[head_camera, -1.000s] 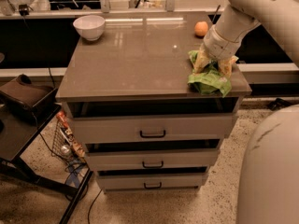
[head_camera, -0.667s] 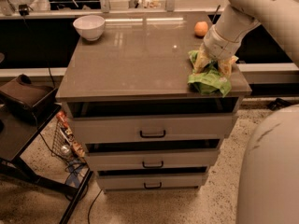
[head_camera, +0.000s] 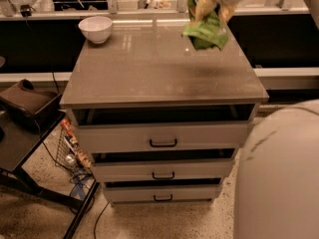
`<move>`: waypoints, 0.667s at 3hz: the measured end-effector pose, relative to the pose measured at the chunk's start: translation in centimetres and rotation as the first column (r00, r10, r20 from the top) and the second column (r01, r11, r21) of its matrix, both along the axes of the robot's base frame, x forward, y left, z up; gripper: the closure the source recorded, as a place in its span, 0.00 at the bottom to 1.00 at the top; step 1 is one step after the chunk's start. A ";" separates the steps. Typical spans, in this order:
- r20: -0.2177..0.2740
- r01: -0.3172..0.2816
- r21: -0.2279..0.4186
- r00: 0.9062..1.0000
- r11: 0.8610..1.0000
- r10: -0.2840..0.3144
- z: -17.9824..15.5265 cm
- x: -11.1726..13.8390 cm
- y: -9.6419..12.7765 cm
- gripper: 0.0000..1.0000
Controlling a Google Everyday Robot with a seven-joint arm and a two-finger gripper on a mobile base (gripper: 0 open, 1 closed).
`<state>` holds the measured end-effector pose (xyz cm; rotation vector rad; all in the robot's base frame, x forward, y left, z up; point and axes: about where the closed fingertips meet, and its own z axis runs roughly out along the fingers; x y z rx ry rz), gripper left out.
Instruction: Move green rice chip bag near white bowl
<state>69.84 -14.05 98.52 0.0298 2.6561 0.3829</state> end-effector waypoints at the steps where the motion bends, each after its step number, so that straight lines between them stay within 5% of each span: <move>1: 0.165 -0.076 -0.002 0.983 0.997 0.075 6.0 1.7 3.3 1.00; 2: 0.165 -0.076 -0.002 0.983 0.997 0.075 6.0 1.7 3.3 1.00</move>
Offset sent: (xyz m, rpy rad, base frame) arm 0.0114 0.0241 0.0464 -0.0002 -0.1224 0.0570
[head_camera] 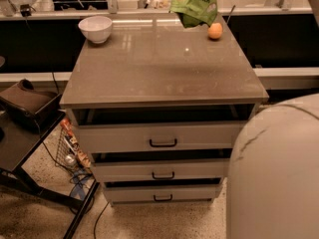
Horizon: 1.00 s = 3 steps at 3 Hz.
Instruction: Move green rice chip bag near white bowl
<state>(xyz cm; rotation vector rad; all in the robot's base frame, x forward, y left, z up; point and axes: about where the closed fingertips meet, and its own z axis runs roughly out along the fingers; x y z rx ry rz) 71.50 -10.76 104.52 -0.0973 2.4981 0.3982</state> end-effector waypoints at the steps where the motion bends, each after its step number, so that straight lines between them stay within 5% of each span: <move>1: 0.074 -0.017 0.038 0.997 0.999 0.014 0.5 2.6 1.9 1.00; 2: 0.211 -0.008 0.127 0.977 0.992 -0.019 1.1 9.3 5.9 1.00; 3: 0.305 0.033 0.211 0.947 0.977 -0.098 0.5 15.7 9.2 1.00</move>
Offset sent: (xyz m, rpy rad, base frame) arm 0.1974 0.1051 0.0377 0.2666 -0.4270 -0.0587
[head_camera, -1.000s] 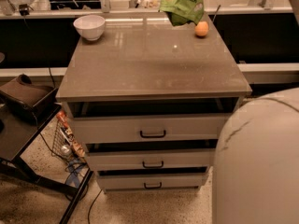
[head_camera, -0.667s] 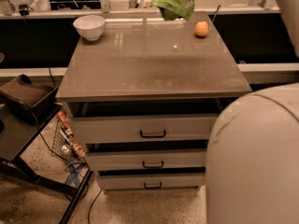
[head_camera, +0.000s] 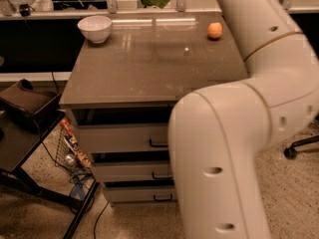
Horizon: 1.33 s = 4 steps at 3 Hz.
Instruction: Move green rice chip bag near white bowl
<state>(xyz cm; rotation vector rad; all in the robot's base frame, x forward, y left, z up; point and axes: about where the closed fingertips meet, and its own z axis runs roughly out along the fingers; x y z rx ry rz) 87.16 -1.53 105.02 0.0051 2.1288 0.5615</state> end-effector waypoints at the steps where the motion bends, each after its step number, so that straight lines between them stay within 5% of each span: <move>1: 0.022 0.073 0.012 0.997 0.997 -0.074 -3.2 4.5 1.8 1.00; 2: -0.013 0.113 0.015 0.994 0.993 -0.113 -7.3 6.7 1.9 1.00; 4: -0.023 0.108 0.010 0.994 0.994 -0.108 -8.2 6.9 2.3 0.59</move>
Offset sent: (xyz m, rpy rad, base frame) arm 0.1424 0.0029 -0.1026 0.0265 0.0965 -0.1597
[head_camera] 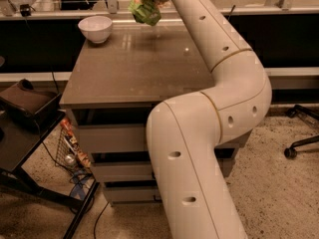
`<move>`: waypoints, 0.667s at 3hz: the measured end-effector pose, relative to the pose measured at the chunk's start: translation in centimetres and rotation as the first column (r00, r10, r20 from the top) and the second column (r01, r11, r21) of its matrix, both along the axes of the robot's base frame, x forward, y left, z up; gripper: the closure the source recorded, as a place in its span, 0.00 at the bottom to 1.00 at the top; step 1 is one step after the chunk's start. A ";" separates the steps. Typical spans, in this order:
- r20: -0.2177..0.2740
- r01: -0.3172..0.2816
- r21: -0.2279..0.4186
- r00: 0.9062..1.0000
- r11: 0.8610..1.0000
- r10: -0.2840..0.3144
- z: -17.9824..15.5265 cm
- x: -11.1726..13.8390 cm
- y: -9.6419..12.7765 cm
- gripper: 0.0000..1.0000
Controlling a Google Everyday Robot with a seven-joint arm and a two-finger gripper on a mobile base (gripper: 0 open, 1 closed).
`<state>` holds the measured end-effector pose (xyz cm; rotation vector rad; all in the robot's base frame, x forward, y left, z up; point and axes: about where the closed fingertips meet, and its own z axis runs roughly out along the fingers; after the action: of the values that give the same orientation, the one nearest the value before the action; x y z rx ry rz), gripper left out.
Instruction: Move green rice chip bag near white bowl
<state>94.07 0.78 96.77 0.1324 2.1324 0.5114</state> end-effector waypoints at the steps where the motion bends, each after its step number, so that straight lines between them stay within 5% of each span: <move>1: -0.006 -0.002 -0.002 1.000 1.000 0.002 -0.5 0.1 0.2 0.27; 2: -0.010 -0.004 -0.003 1.000 1.000 0.004 -0.8 0.2 0.4 0.05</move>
Offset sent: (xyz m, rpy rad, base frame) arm 0.0007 0.0014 -0.0031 -0.0011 0.0038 0.0015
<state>94.24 1.13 95.98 0.1297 2.1430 0.5106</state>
